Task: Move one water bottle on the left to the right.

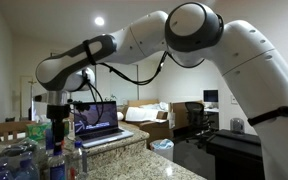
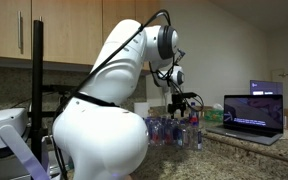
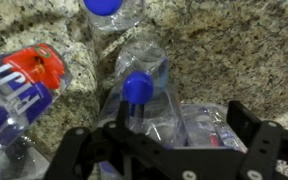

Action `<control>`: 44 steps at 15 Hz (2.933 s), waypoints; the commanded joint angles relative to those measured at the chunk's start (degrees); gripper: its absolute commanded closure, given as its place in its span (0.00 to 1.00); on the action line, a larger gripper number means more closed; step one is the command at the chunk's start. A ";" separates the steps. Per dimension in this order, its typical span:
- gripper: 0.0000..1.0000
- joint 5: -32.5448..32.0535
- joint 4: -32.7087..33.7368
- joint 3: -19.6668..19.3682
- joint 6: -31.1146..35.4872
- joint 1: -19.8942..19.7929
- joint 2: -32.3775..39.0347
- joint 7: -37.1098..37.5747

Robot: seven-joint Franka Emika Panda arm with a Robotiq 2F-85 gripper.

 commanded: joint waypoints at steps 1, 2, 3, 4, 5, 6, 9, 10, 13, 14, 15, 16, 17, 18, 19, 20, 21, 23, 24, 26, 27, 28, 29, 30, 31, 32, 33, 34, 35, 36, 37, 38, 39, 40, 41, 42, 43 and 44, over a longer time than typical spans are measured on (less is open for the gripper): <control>0.00 0.88 -1.17 0.17 -0.42 -0.72 -0.13 -1.24; 0.00 0.92 -1.12 0.19 -0.31 -0.78 0.11 -1.24; 0.00 1.13 -1.12 0.31 -0.27 -0.90 0.28 -1.48; 0.00 1.19 -1.12 0.37 -0.28 -0.96 0.38 -1.61; 0.00 1.23 -1.15 0.41 -0.24 -1.03 0.47 -1.80; 0.00 1.28 -1.16 0.43 -0.21 -1.10 0.57 -1.92; 0.00 1.27 -1.16 0.36 -0.49 -1.09 0.63 -1.58; 0.00 1.25 -1.11 0.33 -0.54 -1.05 0.62 -1.41; 0.00 0.55 -1.27 0.04 0.52 -0.63 0.50 -0.36; 0.00 0.08 -1.40 -0.09 0.93 -0.44 0.24 -0.08; 0.00 -0.58 -1.67 -0.26 1.63 -0.15 -0.18 0.31; 0.00 -1.23 -1.80 -0.48 2.25 0.12 -0.37 0.80; 0.00 -1.72 -1.90 -0.62 3.10 0.27 -0.43 1.06; 0.00 -2.15 -2.04 -0.75 4.23 0.36 -0.37 1.19; 0.00 -2.46 -2.18 -0.82 5.25 0.45 -0.41 1.35; 0.00 -2.30 -2.09 -0.77 5.14 0.36 -0.42 1.38; 0.00 -2.65 -2.10 -1.00 5.13 0.51 -0.37 1.85; 0.00 -2.68 -1.99 -1.13 4.79 0.65 -0.36 2.30; 0.00 -2.38 -1.86 -1.05 4.51 0.62 -0.33 2.20; 0.00 -2.16 -1.80 -1.03 4.17 0.64 -0.38 2.10; 0.00 -1.93 -1.77 -0.90 3.98 0.59 -0.38 1.83; 0.00 -1.92 -1.77 -0.90 3.99 0.63 -0.38 1.88; 0.00 -2.02 -1.79 -0.95 4.11 0.69 -0.38 1.96; 0.00 -2.17 -1.79 -1.00 4.09 0.75 -0.39 1.97; 0.00 -2.60 -1.80 -1.22 4.02 0.92 -0.41 2.36; 0.00 -2.86 -1.76 -1.39 3.75 1.05 -0.43 2.74; 0.00 -2.53 -1.69 -1.29 3.38 0.97 -0.42 2.80; 0.00 -2.58 -1.89 -1.24 4.73 0.89 -0.38 2.59; 0.00 -3.98 -2.20 -1.75 6.81 1.24 -0.36 3.01; 0.00 -1.89 0.25 -0.72 4.03 0.52 1.46 0.86; 0.00 -2.50 0.25 -0.82 4.67 0.57 1.45 1.05; 0.00 -2.69 0.25 -0.87 4.85 0.58 1.45 1.18; 0.00 -3.10 1.51 -1.11 3.96 0.80 2.27 1.41; 0.00 -1.72 3.20 -0.71 2.22 0.15 3.70 0.14; 0.00 -1.02 4.01 -0.51 1.10 -0.19 4.44 -0.55; 0.00 -0.40 4.83 -0.34 -0.03 -0.48 5.19 -1.21; 0.00 -0.38 5.72 -0.48 -0.75 -0.48 6.07 -1.13; 0.00 -0.65 6.70 -0.73 -1.31 -0.37 7.00 -0.79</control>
